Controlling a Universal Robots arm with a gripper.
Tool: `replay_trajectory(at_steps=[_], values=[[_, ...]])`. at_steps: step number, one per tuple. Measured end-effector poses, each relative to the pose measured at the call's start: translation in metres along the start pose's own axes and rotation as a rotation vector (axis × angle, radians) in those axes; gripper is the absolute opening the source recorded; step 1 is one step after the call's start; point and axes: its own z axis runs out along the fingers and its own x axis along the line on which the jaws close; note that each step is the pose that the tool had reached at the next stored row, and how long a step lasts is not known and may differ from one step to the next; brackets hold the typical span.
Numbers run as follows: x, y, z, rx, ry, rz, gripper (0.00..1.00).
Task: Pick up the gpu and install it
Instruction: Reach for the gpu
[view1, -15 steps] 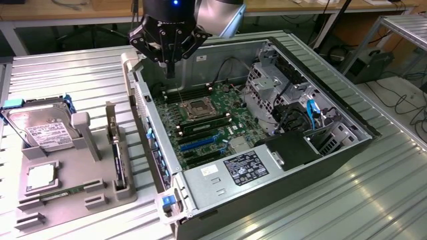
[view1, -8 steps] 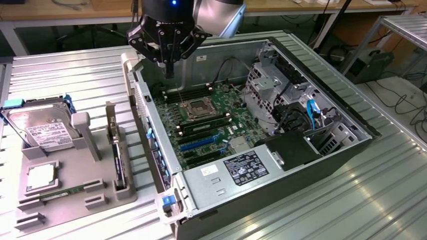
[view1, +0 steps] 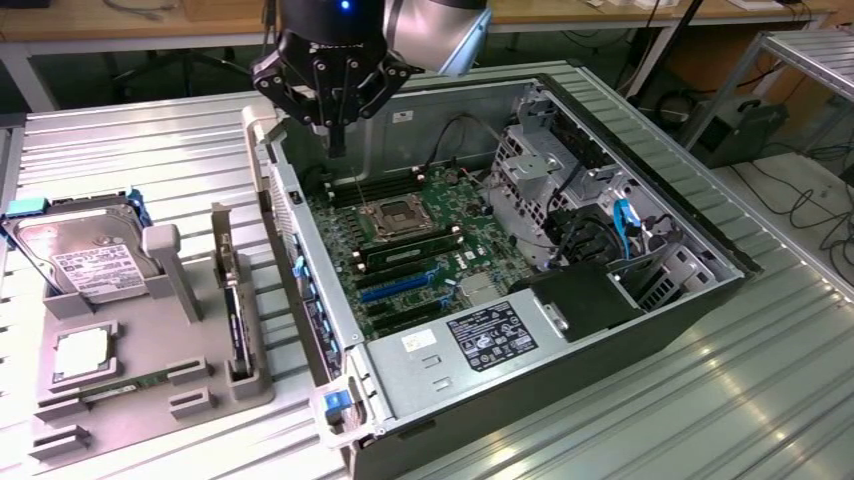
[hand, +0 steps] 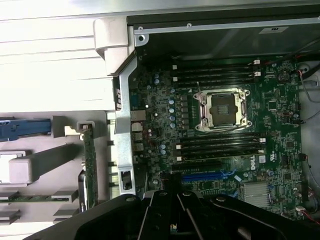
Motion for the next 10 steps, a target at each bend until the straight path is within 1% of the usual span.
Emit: replay_trajectory(at_steps=[10], values=[[0.0030, -0.0002, -0.0001, 0.0000, 0.0000, 0.000, 0.11]])
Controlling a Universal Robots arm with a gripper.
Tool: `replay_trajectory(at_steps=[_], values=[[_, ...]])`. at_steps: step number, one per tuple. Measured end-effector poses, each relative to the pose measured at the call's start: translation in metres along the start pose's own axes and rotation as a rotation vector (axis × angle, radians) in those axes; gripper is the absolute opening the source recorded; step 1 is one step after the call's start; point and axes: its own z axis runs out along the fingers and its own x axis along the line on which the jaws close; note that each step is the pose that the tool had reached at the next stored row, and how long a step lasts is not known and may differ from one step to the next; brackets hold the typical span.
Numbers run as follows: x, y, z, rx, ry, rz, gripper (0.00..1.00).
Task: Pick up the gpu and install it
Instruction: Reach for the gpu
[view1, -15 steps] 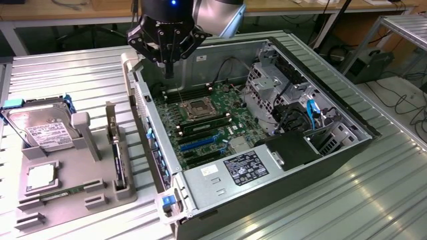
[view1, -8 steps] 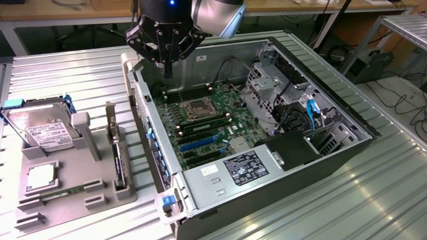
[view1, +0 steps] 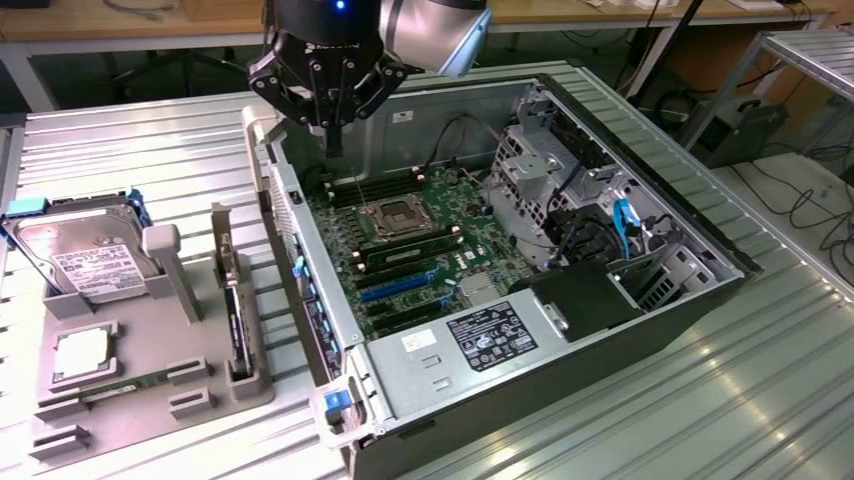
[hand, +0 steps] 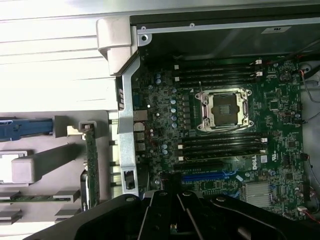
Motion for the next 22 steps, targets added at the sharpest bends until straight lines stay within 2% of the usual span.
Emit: replay_trajectory(at_steps=[22], values=[[0.0069, -0.0005, -0.0002, 0.0000, 0.0000, 0.000, 0.11]])
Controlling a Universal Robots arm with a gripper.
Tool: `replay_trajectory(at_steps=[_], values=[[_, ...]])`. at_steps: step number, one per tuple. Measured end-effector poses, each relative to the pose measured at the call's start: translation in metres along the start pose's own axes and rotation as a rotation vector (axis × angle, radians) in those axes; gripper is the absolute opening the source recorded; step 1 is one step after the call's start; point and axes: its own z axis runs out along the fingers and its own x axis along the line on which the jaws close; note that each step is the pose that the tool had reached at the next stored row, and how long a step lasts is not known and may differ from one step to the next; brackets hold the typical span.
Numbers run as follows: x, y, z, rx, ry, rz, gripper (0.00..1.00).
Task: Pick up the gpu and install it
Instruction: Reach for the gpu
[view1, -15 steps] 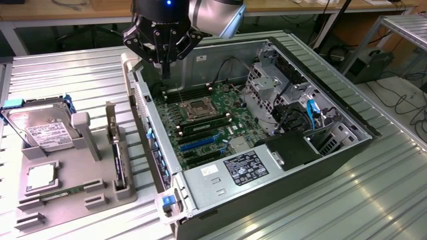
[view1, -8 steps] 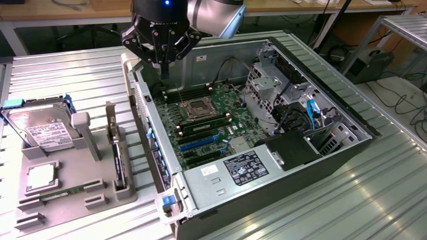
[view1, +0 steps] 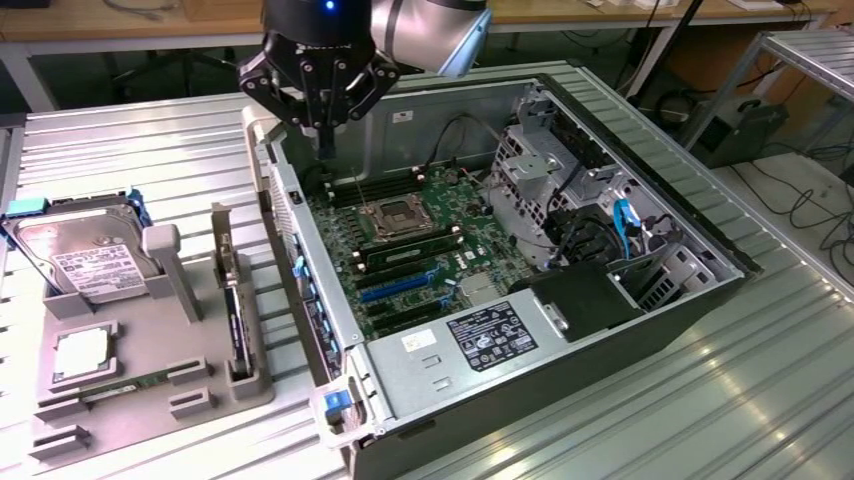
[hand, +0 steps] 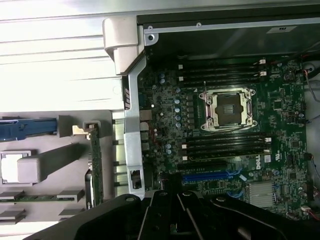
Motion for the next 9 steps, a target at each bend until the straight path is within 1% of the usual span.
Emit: replay_trajectory(at_steps=[9], values=[[0.0036, -0.0003, -0.0001, 0.0000, 0.0000, 0.000, 0.11]])
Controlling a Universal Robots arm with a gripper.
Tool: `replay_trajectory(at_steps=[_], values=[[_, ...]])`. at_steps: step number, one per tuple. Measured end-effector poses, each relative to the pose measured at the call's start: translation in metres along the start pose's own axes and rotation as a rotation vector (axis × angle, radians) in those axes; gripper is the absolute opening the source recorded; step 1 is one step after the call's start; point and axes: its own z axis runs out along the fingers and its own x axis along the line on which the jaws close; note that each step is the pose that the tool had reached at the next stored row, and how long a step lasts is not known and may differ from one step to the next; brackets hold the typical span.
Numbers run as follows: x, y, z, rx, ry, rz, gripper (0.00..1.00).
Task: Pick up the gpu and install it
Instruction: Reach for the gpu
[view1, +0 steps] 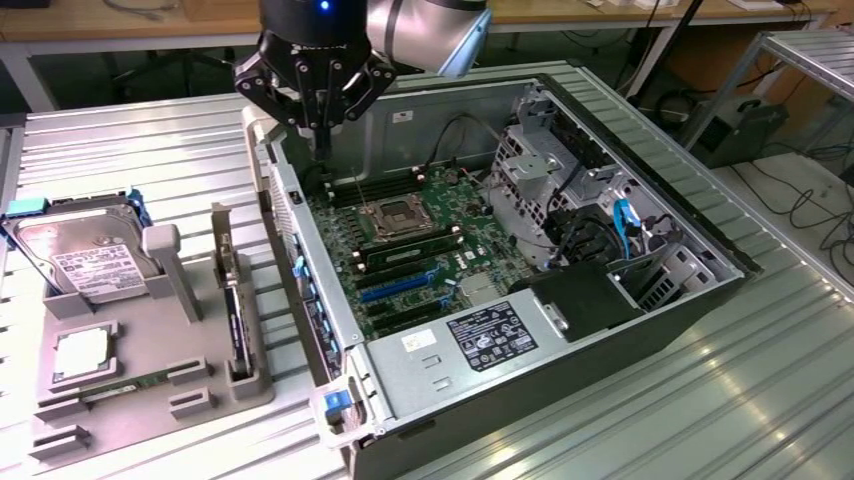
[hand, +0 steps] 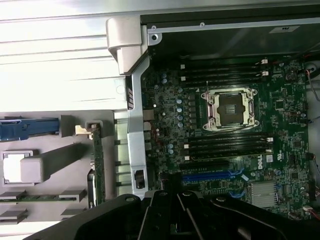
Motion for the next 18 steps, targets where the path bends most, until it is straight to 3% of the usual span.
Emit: replay_trajectory(at_steps=[18], values=[[0.0059, -0.0005, -0.0002, 0.0000, 0.0000, 0.000, 0.11]])
